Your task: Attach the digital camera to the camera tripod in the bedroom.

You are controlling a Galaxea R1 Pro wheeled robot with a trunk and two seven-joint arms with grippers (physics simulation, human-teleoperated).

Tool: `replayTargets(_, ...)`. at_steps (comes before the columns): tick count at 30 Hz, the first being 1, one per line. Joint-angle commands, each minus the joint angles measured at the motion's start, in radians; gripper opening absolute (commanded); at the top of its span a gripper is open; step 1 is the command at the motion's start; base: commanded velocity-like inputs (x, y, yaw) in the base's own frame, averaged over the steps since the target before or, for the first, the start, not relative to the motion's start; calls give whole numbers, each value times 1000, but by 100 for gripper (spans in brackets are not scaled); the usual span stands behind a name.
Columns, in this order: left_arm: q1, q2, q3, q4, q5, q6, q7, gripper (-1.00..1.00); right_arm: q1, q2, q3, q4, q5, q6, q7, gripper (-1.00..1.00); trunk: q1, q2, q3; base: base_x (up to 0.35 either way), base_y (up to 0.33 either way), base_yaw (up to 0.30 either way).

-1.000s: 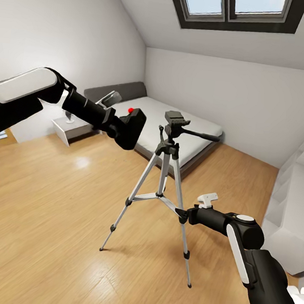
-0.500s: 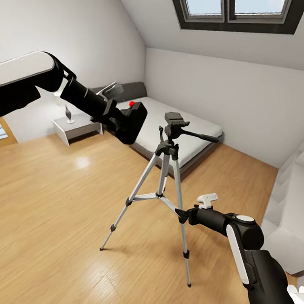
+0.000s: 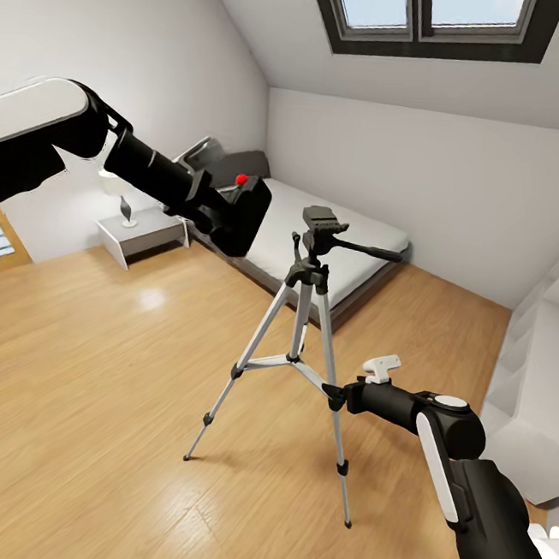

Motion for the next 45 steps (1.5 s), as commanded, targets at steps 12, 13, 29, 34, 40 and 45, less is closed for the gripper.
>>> replayTargets(12, -4, 0, 114, -57, 9, 0, 29, -100, -3, -6, 0, -1, -6, 4, -2, 100, 1, -2, -2, 0, 0, 0)
replayTargets(13, -4, -1, 120, -62, 10, 0, 34, -100, -2, -10, 0, -1, -6, 0, -2, 100, 1, -2, -2, 0, 0, 0)
replayTargets(29, -3, -24, 155, -115, 142, 0, 250, -100, 7, -62, 6, -1, -6, -105, 2, 100, 1, -2, -2, 0, 0, 0)
replayTargets(34, 4, -24, 205, -126, 142, 0, 290, -100, 8, -63, 7, -1, -6, -109, 2, 100, 1, -2, -2, 52, 0, 0)
replayTargets(40, 6, -24, 215, -128, 142, 0, 314, -100, 8, -63, 7, -1, -6, -110, 2, 100, 1, -2, -2, 237, 0, 0)
replayTargets(45, 6, -23, 216, -129, 142, 0, 320, -100, 9, -63, 8, -1, -5, -111, 2, 100, 1, -2, -2, 277, 0, 0)
